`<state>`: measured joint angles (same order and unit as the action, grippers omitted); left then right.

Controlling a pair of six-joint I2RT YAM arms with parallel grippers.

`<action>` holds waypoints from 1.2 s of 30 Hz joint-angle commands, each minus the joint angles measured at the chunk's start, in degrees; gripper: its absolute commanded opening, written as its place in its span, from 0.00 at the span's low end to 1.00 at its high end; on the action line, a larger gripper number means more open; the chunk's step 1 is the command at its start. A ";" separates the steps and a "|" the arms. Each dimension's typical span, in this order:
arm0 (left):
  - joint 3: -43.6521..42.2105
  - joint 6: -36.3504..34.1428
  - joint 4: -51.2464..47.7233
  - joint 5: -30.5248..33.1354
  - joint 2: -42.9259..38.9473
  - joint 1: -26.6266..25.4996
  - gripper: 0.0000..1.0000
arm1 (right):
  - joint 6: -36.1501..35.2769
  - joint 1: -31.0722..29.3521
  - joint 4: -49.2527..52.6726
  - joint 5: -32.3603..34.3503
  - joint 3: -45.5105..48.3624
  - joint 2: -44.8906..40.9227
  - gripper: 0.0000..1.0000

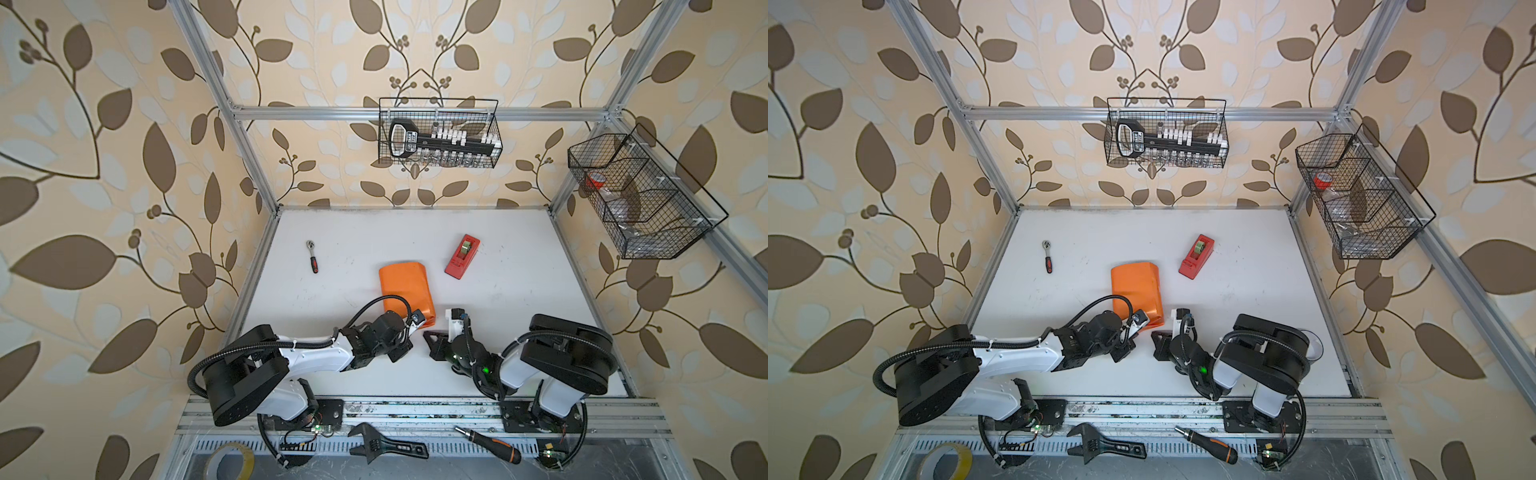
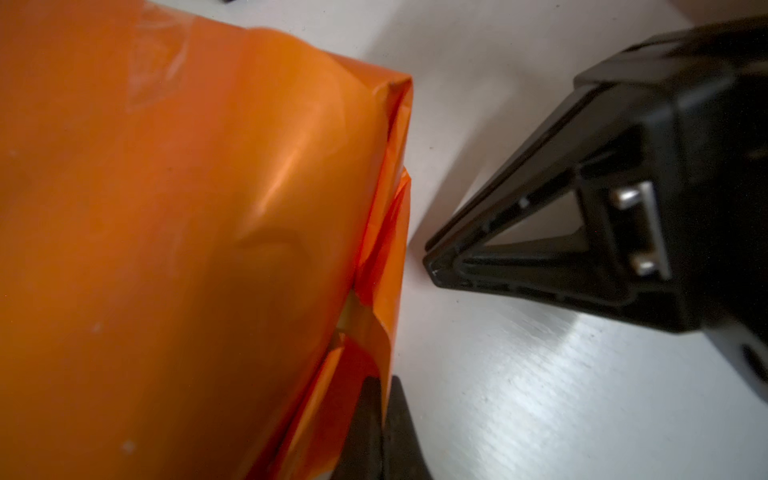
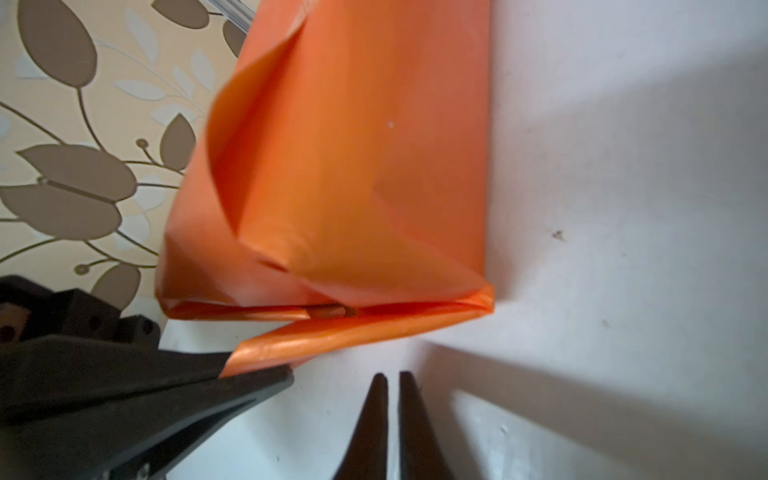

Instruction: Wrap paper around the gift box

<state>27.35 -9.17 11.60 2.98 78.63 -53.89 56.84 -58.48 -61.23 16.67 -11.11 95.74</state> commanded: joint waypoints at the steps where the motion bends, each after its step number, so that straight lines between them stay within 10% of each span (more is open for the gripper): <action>1: 2.00 -1.38 0.18 -0.30 -0.32 0.41 0.00 | -1.59 0.47 6.72 -0.45 2.26 -6.46 0.18; 8: 2.05 -1.59 -0.15 -0.49 -0.55 0.36 0.00 | -10.06 6.79 31.09 -6.59 -0.75 -26.54 0.49; 16: 2.00 -1.64 -0.25 -0.63 -0.87 0.37 0.00 | -16.69 16.26 37.59 -16.65 -10.42 -25.65 0.82; 36: 5.63 -4.52 -4.27 -0.93 -2.20 0.37 0.00 | -19.97 20.33 36.62 -21.12 -15.84 -10.05 0.85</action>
<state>29.95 -11.51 7.70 2.96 78.43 -53.89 37.89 -38.48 -25.34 -4.16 -28.69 84.73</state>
